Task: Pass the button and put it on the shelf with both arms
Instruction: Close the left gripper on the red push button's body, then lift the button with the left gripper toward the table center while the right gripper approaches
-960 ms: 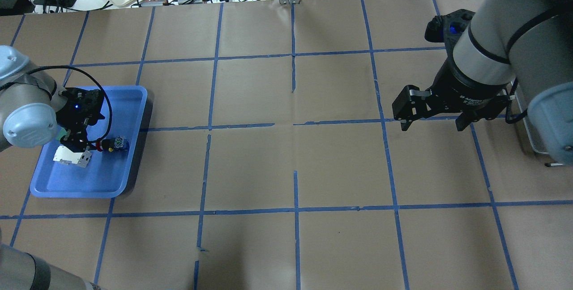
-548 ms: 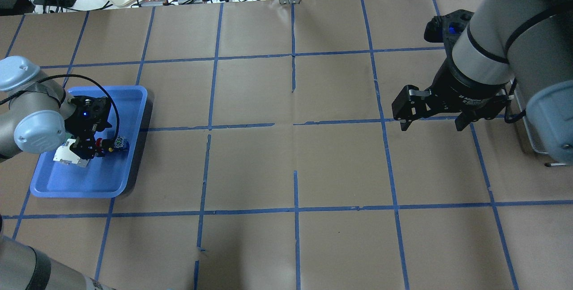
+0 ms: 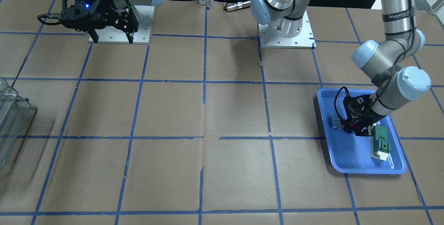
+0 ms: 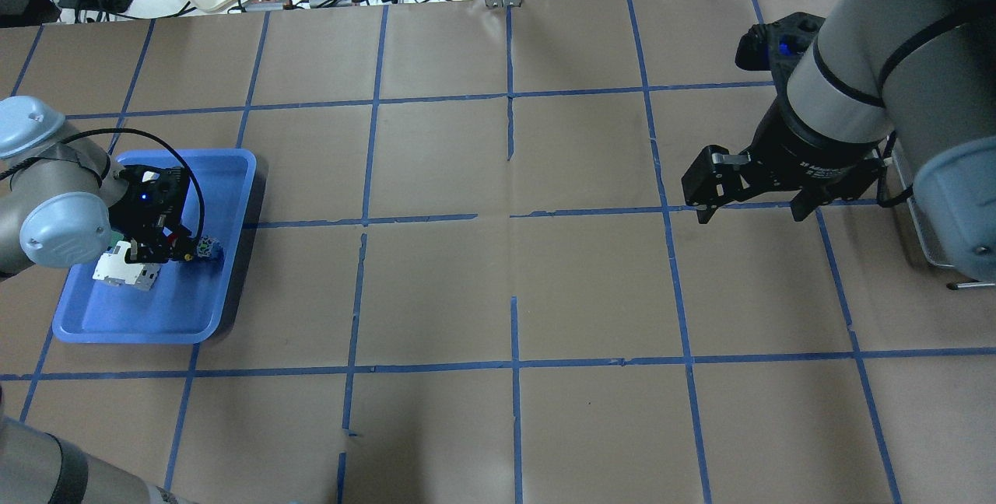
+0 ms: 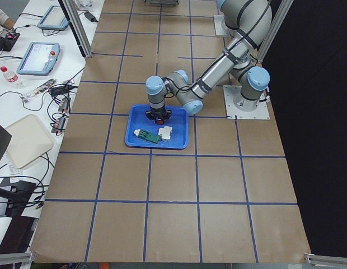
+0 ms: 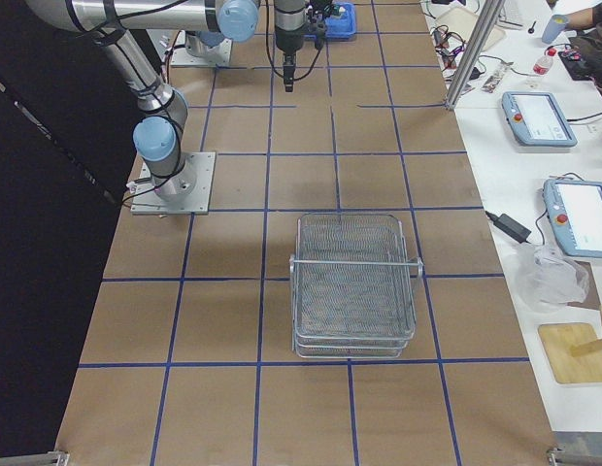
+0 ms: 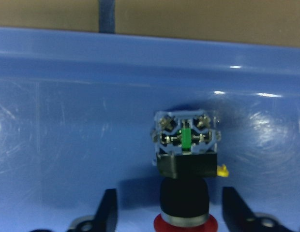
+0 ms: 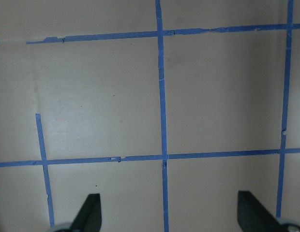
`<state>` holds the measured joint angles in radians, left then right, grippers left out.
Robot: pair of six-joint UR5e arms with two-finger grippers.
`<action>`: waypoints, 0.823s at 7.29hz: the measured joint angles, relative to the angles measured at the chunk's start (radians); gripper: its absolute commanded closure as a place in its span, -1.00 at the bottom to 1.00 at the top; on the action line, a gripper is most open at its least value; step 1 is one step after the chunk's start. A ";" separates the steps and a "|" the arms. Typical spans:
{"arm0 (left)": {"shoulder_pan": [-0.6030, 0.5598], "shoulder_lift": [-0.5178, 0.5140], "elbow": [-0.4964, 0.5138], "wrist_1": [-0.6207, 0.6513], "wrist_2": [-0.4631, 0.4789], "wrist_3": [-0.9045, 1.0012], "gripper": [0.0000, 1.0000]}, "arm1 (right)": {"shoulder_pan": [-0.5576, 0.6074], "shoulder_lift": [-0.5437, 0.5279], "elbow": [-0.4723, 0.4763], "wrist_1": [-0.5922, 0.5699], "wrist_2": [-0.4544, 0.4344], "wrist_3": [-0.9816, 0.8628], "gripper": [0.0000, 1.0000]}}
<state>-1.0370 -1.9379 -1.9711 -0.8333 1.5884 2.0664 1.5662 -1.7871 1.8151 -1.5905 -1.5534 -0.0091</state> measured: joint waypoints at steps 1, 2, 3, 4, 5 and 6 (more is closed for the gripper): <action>0.000 0.006 0.013 -0.003 -0.003 -0.002 1.00 | 0.000 0.001 -0.001 -0.007 0.019 -0.010 -1.00; -0.005 0.017 0.036 -0.020 -0.014 -0.011 1.00 | 0.000 0.001 -0.001 -0.022 0.047 -0.014 -1.00; -0.019 0.034 0.077 -0.085 -0.041 -0.041 1.00 | -0.003 0.001 -0.001 -0.034 0.063 -0.025 -1.00; -0.045 0.051 0.130 -0.178 -0.072 -0.086 1.00 | -0.012 0.002 -0.001 -0.049 0.069 -0.078 -1.00; -0.094 0.067 0.179 -0.249 -0.099 -0.140 1.00 | -0.039 0.002 -0.002 -0.067 0.075 -0.190 -1.00; -0.170 0.084 0.215 -0.292 -0.136 -0.211 1.00 | -0.091 0.002 -0.002 -0.074 0.105 -0.322 -1.00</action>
<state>-1.2074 -1.8534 -1.7556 -1.1249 1.4525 1.8554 1.4752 -1.7856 1.8128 -1.6642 -1.4480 -0.3309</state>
